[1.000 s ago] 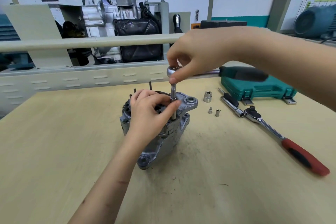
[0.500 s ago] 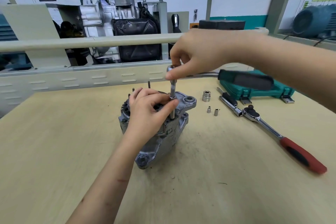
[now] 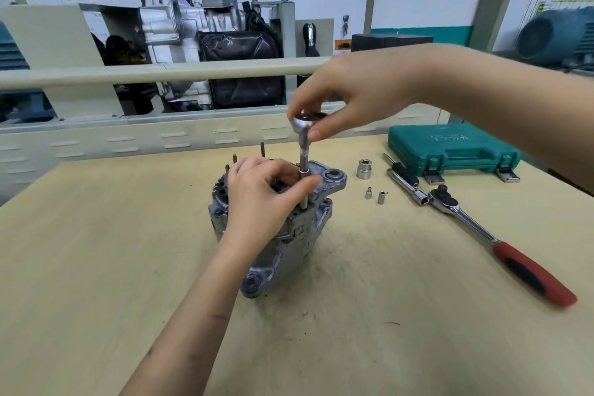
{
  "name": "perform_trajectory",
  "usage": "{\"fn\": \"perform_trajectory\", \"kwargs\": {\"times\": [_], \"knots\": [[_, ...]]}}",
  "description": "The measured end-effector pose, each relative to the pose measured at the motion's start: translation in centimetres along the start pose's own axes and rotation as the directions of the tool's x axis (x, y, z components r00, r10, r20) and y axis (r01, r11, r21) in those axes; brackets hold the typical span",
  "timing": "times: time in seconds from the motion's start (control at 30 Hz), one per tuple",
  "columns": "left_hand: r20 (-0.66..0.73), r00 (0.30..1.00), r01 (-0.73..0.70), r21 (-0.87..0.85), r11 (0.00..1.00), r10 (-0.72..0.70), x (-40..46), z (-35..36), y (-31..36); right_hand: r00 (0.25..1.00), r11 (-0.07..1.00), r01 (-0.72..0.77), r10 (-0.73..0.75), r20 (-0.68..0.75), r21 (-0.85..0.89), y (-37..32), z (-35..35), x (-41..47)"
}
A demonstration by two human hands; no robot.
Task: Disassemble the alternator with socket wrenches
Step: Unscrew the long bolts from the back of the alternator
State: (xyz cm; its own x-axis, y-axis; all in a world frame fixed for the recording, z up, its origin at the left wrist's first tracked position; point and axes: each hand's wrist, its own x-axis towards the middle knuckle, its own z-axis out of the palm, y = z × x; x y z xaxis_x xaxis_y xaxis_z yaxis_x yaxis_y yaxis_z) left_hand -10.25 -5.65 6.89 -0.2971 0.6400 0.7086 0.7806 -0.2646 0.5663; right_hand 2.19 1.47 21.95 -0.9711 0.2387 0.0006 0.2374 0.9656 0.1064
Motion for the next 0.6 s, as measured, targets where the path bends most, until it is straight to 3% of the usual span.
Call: {"fn": "perform_trajectory", "kwargs": {"times": [0.23,0.43,0.6], "knots": [[0.122,0.992,-0.012,-0.095,0.995,0.024,0.2,-0.9,-0.1,0.989,0.99,-0.124,0.119,-0.088,-0.059,-0.5,0.3,0.4],[0.1,0.994,0.057,-0.111,0.992,-0.046,0.2,-0.9,0.2,0.967,0.961,-0.232,0.212,-0.139,-0.148,-1.1,1.2,1.1],[0.088,0.993,0.092,-0.107,0.99,-0.083,0.1,-0.9,0.4,0.993,0.988,-0.095,0.085,-0.082,-0.125,-0.8,0.8,0.6]]}}
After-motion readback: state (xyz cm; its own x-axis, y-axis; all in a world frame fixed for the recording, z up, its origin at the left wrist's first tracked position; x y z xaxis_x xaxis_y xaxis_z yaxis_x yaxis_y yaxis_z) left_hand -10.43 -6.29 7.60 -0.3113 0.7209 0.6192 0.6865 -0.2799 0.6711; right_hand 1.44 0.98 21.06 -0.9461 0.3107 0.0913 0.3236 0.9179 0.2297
